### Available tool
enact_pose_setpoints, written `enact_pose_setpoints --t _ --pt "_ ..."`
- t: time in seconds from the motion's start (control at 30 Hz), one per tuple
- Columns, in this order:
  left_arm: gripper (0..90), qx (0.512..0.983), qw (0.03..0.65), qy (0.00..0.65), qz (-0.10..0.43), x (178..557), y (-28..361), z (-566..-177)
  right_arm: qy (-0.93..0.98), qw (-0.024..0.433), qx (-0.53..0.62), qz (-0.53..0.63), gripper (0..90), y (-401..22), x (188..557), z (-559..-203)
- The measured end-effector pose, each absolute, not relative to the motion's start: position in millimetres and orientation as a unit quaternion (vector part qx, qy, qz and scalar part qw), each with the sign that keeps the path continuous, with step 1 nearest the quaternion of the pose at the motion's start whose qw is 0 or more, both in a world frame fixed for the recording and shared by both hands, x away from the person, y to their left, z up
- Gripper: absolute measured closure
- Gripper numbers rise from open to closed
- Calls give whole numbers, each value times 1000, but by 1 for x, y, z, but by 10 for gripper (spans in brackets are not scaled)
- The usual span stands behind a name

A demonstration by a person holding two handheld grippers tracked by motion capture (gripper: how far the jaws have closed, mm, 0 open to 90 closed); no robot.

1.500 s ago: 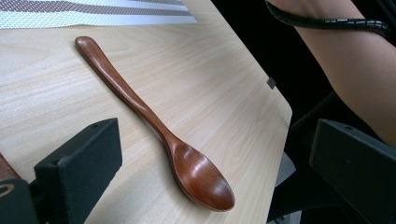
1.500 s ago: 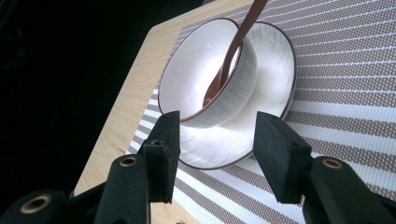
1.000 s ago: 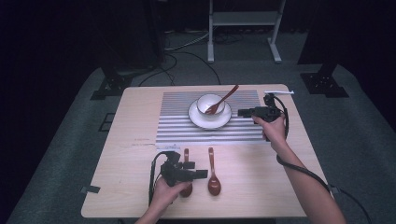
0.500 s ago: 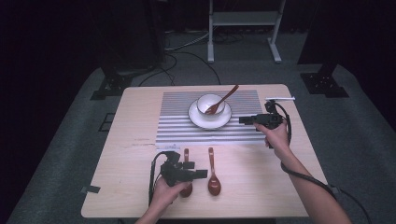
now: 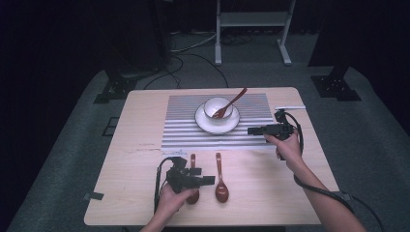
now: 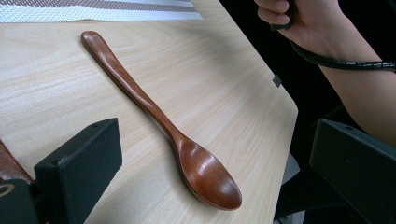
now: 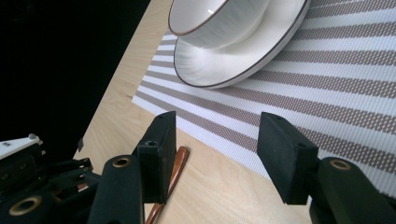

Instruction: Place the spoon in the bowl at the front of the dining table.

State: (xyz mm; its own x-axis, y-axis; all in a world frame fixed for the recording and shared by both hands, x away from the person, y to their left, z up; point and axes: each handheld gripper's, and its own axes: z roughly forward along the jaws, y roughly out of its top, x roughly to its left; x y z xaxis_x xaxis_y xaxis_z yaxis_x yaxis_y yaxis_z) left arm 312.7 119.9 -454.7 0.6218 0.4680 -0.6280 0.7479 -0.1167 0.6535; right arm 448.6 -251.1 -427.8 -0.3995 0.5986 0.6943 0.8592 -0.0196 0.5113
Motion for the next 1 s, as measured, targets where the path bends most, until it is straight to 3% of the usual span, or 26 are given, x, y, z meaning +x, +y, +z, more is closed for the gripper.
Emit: enact_pose_setpoints --t 1.0 --pt "12 735 519 416 -131 313 121 -455 -695 137 -521 -477 449 -268 411 -443"
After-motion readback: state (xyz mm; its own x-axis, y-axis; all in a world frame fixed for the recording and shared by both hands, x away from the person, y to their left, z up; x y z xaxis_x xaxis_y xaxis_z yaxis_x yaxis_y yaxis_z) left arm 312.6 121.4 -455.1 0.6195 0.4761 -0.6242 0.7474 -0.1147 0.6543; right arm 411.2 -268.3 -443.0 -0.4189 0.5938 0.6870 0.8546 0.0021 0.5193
